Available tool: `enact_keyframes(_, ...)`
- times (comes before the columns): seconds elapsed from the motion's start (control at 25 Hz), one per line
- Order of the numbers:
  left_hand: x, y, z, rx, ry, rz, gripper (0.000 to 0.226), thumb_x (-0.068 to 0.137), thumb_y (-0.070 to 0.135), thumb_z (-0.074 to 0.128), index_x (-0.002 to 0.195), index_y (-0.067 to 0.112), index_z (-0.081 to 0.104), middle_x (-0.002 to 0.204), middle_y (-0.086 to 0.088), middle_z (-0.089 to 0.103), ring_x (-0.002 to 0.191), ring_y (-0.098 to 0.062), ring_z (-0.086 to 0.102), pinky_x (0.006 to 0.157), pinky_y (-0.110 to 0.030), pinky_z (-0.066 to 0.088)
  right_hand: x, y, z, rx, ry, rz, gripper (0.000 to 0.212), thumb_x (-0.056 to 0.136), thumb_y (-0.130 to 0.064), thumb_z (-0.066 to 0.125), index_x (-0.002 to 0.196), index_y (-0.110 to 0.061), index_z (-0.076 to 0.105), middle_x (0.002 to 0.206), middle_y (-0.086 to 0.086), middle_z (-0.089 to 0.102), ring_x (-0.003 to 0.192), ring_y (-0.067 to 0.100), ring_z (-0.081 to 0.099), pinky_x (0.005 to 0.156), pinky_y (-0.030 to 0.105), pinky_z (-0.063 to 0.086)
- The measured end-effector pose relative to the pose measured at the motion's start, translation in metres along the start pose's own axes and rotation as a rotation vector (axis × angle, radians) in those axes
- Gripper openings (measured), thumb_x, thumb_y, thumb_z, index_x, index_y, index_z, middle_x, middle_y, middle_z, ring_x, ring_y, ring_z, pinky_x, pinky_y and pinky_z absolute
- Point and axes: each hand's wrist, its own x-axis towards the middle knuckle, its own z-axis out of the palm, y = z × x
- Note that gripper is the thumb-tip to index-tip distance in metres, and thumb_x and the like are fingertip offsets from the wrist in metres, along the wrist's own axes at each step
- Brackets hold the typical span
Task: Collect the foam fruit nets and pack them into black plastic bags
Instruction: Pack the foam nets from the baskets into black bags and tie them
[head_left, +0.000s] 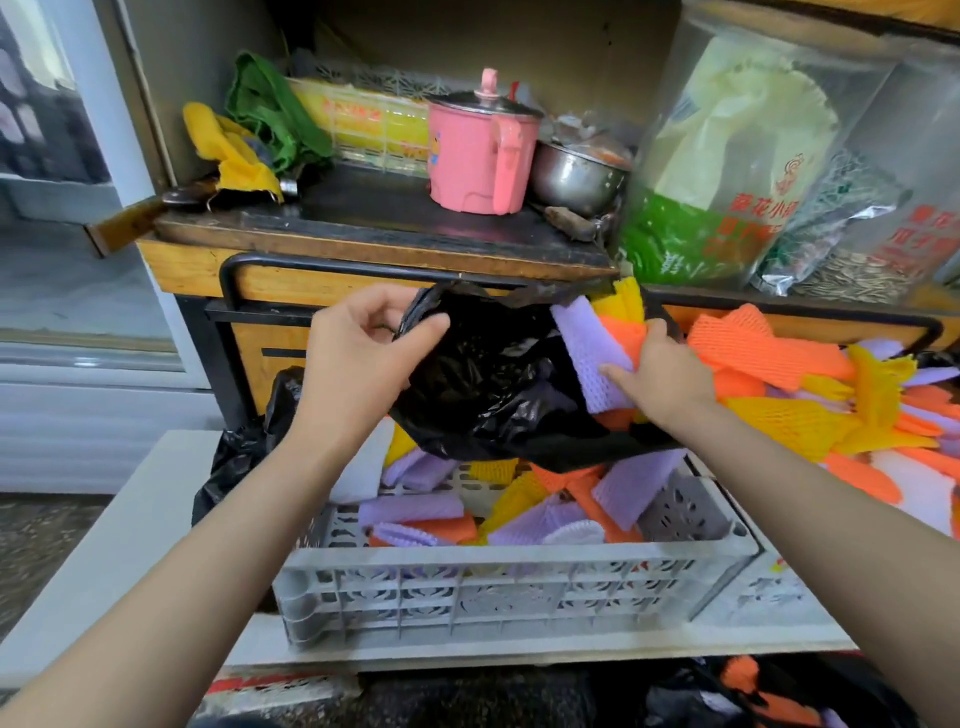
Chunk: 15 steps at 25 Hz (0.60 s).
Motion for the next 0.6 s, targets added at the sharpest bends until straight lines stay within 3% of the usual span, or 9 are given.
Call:
enact_keyframes(0.24, -0.031, -0.041, -0.003, 0.089, 0.092, -0.153, 0.010, 0.085, 0.023, 0.068, 0.089, 0.015, 0.064, 0.073, -0.022, 0.056, 0.053, -0.015, 0.050, 0.051, -0.016, 0.041, -0.035, -0.040, 0.010, -0.094, -0.322, -0.329, 0.065, 0.081, -0.043, 0.068, 0.131, -0.014, 0.038, 0.123, 0.016, 0.055, 0.116, 0.035, 0.049, 0.086, 0.041, 0.042)
enact_keyframes(0.4, -0.044, -0.049, -0.009, 0.113, 0.187, -0.128, 0.033, 0.093, 0.030, 0.055, 0.079, 0.000, 0.050, 0.068, -0.018, 0.056, 0.058, -0.030, 0.050, 0.058, -0.038, 0.040, -0.059, -0.082, 0.017, -0.095, -0.517, -0.575, 0.070, 0.083, -0.039, 0.066, 0.140, -0.016, 0.032, 0.125, 0.013, 0.054, 0.117, 0.032, 0.046, 0.088, 0.037, 0.040)
enact_keyframes(0.48, -0.048, -0.046, -0.016, 0.156, 0.206, -0.095, 0.032, 0.095, 0.031, 0.051, 0.077, 0.005, 0.049, 0.070, -0.021, 0.053, 0.063, -0.034, 0.049, 0.059, -0.045, 0.040, -0.063, -0.097, 0.027, -0.125, -0.476, -0.536, 0.069, 0.085, -0.036, 0.063, 0.139, -0.012, 0.029, 0.122, 0.017, 0.055, 0.114, 0.035, 0.049, 0.087, 0.037, 0.040)
enact_keyframes(0.6, -0.055, -0.041, -0.027, 0.236, 0.191, -0.058, 0.027, 0.095, 0.031, 0.049, 0.069, 0.029, 0.044, 0.065, -0.008, 0.052, 0.057, -0.013, 0.044, 0.057, -0.033, 0.037, -0.060, -0.113, 0.040, 0.073, -0.224, -0.393, 0.058, 0.087, -0.035, 0.063, 0.129, -0.008, 0.033, 0.116, 0.016, 0.057, 0.105, 0.033, 0.055, 0.078, 0.037, 0.041)
